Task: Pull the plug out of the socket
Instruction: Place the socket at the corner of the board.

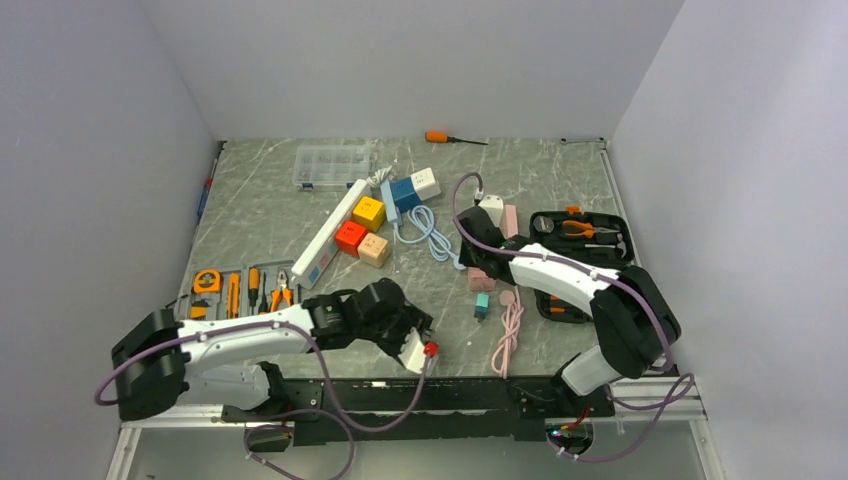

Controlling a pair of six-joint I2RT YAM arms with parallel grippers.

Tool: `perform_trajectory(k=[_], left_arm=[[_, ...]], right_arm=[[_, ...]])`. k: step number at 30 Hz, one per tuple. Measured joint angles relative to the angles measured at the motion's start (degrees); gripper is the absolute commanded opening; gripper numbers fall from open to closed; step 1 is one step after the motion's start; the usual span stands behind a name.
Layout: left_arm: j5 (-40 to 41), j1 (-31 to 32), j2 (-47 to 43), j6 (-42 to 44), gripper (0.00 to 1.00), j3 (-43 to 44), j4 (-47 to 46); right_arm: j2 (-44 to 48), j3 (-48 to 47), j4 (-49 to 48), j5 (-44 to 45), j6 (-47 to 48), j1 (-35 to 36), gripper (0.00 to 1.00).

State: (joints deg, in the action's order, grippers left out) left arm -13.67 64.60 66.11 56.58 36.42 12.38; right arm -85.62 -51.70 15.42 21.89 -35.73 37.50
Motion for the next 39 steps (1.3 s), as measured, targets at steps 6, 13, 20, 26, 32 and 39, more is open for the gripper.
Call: perform_trajectory(k=[6,13,20,26,32,39], left_arm=[[-0.2,0.0,10.78,-3.48,0.0,11.15,4.9],[-0.02,0.81,19.34,-5.92,0.0,23.39,9.7],[0.11,6.34,26.4,-9.51,0.0,24.68,9.7],[0.33,9.35,36.26,-13.86,0.0,31.02,12.59],[2.38,9.46,41.88,-15.98,0.09,38.05,11.41],[2.54,9.64,42.51,-18.67,0.99,40.22,14.16]], right_arm=[[-0.39,4.31,-2.8,-0.35,-1.42,0.15,0.2],[7.56,10.12,0.02,0.2,-3.69,0.2,0.43],[14.25,8.76,3.5,1.01,-3.13,-0.13,0.66],[15.61,4.74,5.2,1.01,-2.4,-1.62,0.67],[17.07,3.04,6.19,0.87,-1.9,-3.17,0.72],[22.14,4.5,7.3,0.0,-1.84,-5.92,0.81]])
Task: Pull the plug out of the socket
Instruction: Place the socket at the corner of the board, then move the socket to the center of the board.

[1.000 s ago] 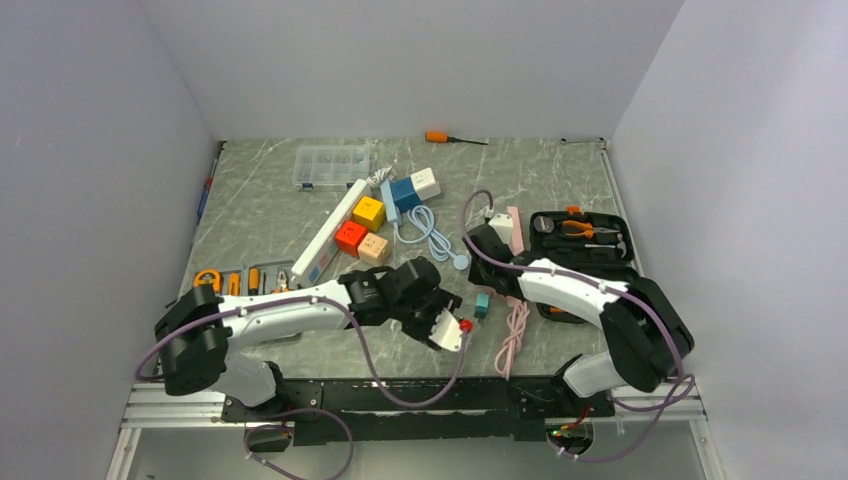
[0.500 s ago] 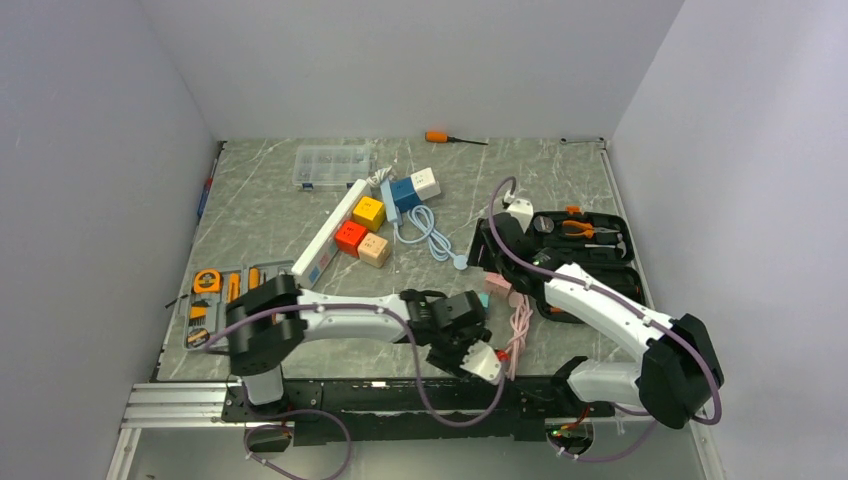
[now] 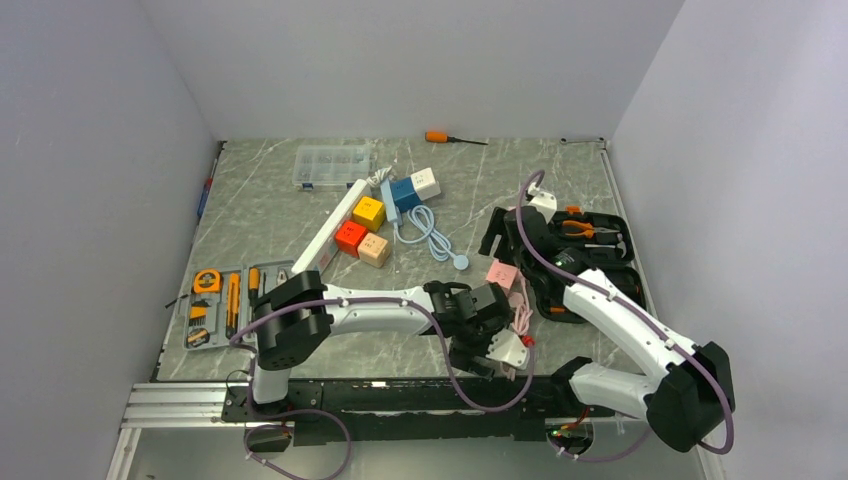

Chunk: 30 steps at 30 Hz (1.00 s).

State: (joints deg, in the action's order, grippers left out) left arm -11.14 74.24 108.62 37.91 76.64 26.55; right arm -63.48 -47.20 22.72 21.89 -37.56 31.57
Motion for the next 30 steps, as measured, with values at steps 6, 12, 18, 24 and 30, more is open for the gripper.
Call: perform_trajectory(k=[6,12,18,24,30], left_arm=[[-5.03,-0.76,-0.57,-1.18,0.99,6.6,7.8],[-9.62,-6.01,-9.38,-1.44,0.99,8.96,17.88],[-10.6,-18.05,-17.62,-2.05,0.99,17.35,28.61],[-6.51,-37.83,-22.01,-5.11,0.99,15.23,26.62],[-2.91,-56.33,-15.93,-8.63,0.99,12.87,23.3]], right_arm=[[0.11,0.04,0.44,-0.59,1.22,-1.68,0.82],[-2.43,-2.08,0.81,-1.53,3.41,-3.54,0.85],[-10.25,-9.05,-0.57,-3.85,5.33,-3.93,0.88],[-25.27,-17.92,-4.17,-7.67,6.49,-2.49,0.88],[-39.3,-27.3,-5.62,-9.25,7.58,1.2,0.88]])
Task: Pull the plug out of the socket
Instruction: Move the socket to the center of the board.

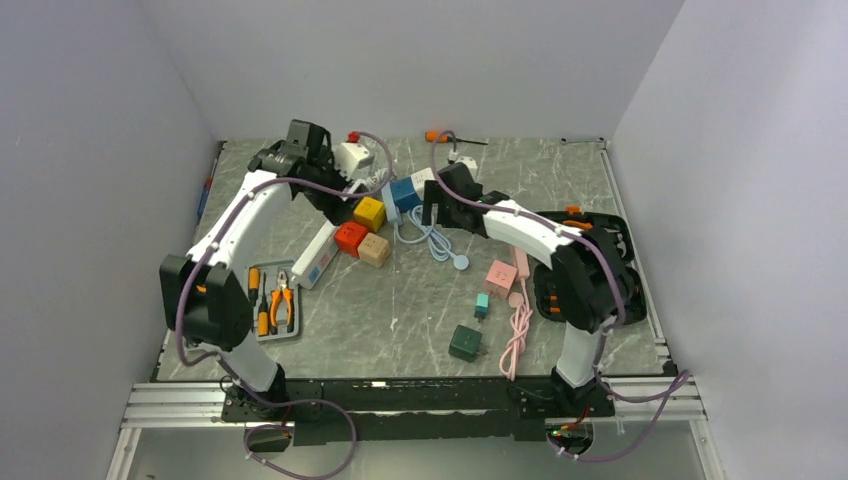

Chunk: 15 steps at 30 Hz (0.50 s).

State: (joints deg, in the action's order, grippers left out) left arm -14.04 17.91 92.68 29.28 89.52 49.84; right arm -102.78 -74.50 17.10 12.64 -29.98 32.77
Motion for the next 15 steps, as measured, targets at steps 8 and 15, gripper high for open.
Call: perform_trajectory(k=[8,15], left_arm=[[3.02,-7.13,5.53,-1.46,0.99,-4.72,-3.85],[3.02,-7.08,5.53,-1.99,0.86,-11.43,-8.04]], right_arm=[[-10.67,-6.25,-2.93,-1.18,-0.22,1.33,0.78],[-16.52,-8.7,-3.58,1.49,-1.14,4.74,0.43]])
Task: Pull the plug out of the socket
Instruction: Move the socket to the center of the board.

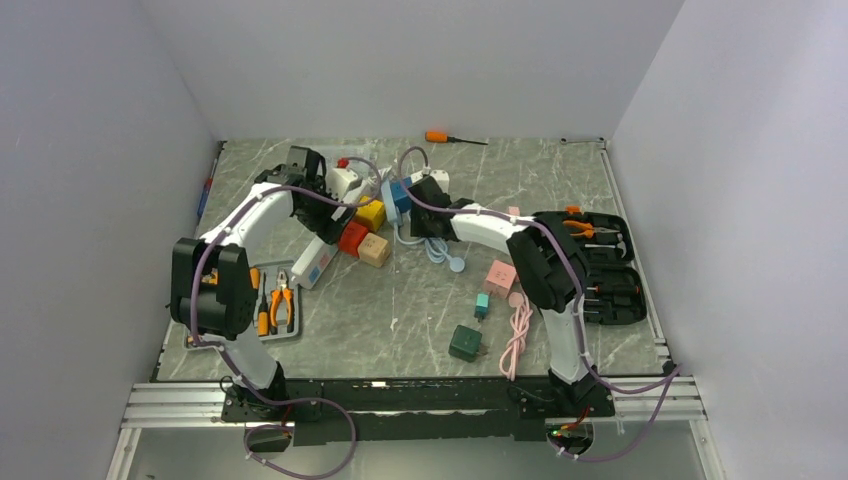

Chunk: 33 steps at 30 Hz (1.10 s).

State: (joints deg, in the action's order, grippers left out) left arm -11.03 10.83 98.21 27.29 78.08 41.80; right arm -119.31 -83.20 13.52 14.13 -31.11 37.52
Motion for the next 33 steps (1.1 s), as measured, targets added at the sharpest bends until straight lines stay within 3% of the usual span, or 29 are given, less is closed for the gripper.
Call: perform_trajectory(k=[3,5,9,12,14,19,21,24,26,28,29,33], left_arm=[[0.46,-0.26,-0.02,0.48,0.75,-3.56,-1.38],[1.07,-0.57,-0.02,0.59,0.66,-5.4,-1.7],[2.38,-1.66,-0.35,1.05,0.52,-7.61,-2.03],[2.27,-2.19,-2.01,0.92,0.33,-9.31,-2.43],[2.67,-2.36,-3.65,1.07,0.28,-10.51,-2.43],[2.89,-4.0,-6.58,2.69,0.28,-13.33,-1.99],[3.15,-4.48,-7.78,3.52,0.28,-14.69,-1.46],[3.65,-4.85,-9.38,4.59,0.32,-16.33,-1.36],[3.96,-5.05,-10.73,5.16,0.43,-17.59,-1.6],[4.13,-5.2,-11.52,5.55,0.64,-18.16,-1.44],[4.46,-5.33,-11.69,5.77,0.7,-18.21,-1.2],[4.42,-6.25,-12.26,5.75,0.77,-18.05,-0.5]], right_arm=[[0.22,1.25,-0.48,2.67,-0.31,1.44,0.25],[1.25,3.48,-1.84,3.93,-0.76,1.88,0.18],[5.64,10.12,-4.92,5.53,-3.1,2.56,0.14],[8.94,14.56,-5.46,6.78,-4.09,3.58,0.12],[10.99,17.16,-5.31,7.5,-4.83,4.31,0.11],[16.68,23.37,-3.39,8.26,-6.49,5.53,0.17],[18.91,25.59,-2.4,8.39,-7.17,5.79,0.27],[20.79,26.97,-0.35,8.46,-8.04,5.84,0.53],[21.57,27.32,1.09,8.57,-8.31,5.9,0.63],[22.34,27.39,2.69,8.85,-8.15,6.08,0.68],[22.64,27.3,3.28,9.05,-8.11,6.16,0.7],[22.82,24.7,5.81,9.84,-7.89,6.27,0.7]])
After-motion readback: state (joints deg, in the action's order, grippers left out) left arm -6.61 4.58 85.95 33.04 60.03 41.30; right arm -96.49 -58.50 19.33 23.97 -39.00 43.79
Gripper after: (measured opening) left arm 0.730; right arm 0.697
